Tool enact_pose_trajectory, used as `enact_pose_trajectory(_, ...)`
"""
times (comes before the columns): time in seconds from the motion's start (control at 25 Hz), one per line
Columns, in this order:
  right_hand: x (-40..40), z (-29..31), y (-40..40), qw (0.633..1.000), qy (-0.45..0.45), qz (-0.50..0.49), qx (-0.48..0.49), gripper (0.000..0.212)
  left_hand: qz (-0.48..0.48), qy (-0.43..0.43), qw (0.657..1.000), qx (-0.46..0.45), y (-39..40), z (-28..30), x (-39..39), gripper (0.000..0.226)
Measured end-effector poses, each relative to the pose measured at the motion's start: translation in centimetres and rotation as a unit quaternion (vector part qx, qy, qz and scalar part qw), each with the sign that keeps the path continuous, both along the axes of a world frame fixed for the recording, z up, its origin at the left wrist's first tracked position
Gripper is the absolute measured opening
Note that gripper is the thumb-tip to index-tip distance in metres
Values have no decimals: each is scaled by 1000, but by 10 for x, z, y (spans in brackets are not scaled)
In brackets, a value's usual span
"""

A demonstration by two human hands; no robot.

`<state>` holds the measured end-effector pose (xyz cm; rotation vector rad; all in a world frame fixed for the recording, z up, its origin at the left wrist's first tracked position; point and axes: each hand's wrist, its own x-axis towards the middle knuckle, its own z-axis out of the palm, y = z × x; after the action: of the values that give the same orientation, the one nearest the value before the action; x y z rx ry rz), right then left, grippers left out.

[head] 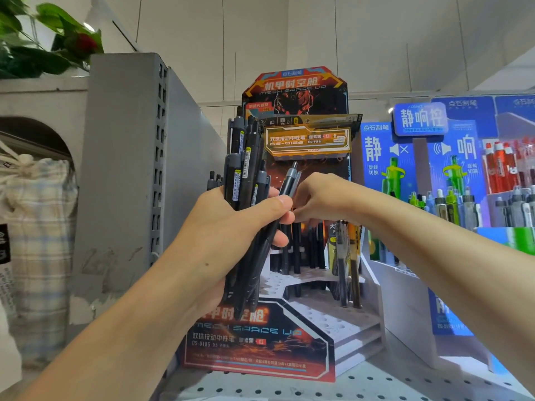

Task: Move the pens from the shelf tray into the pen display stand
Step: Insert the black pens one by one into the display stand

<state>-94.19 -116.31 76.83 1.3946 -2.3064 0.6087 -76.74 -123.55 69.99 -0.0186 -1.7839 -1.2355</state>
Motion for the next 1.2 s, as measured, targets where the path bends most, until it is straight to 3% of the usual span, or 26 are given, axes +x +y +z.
enact_pose_trajectory(0.08, 1, 3, 10, 995, -2, 56, -85, 12, -2, 2, 1000, 0, 2, 3, 0, 15)
enact_pose_trajectory(0.12, 3, 6, 18, 983, -63, 116, -129, 8, -2, 7, 1000, 4, 3, 4, 0, 14)
enact_pose_trajectory(0.16, 5, 10, 27, 958, -149, 189, -156, 11, -1, 12, 1000, 8, 4, 6, -1, 13)
enact_pose_trajectory(0.24, 10, 16, 44, 874, -313, 336, -155, 16, 3, 21, 1000, 18, 7, 9, -4, 11)
enact_pose_trajectory(0.28, 12, 17, 50, 837, -363, 384, -142, 18, 0, 25, 999, 26, 9, 10, -6, 10)
enact_pose_trajectory(0.36, 15, 15, 55, 809, -390, 426, -112, 31, -12, 32, 999, 41, 13, 14, -10, 9)
enact_pose_trajectory(0.44, 15, 13, 54, 810, -386, 430, -102, 36, -18, 37, 998, 41, 16, 17, -14, 9)
enact_pose_trajectory(0.52, 14, 16, 56, 817, -381, 417, -120, 26, -12, 46, 998, 38, 16, 17, -19, 11)
enact_pose_trajectory(0.76, -7, 40, 64, 840, -342, 311, -283, 16, 24, 87, 995, 37, 7, 15, -25, 16)
enact_pose_trajectory(0.84, -16, 39, 59, 867, -296, 258, -307, 17, 15, 95, 995, 27, 7, 15, -26, 15)
enact_pose_trajectory(1.0, -29, 28, 43, 936, -177, 156, -261, 17, -5, 99, 995, 18, 8, 15, -29, 16)
enact_pose_trajectory(1.2, -38, 15, 21, 969, -136, 99, -183, 15, 17, 105, 994, -10, 3, 11, -34, 16)
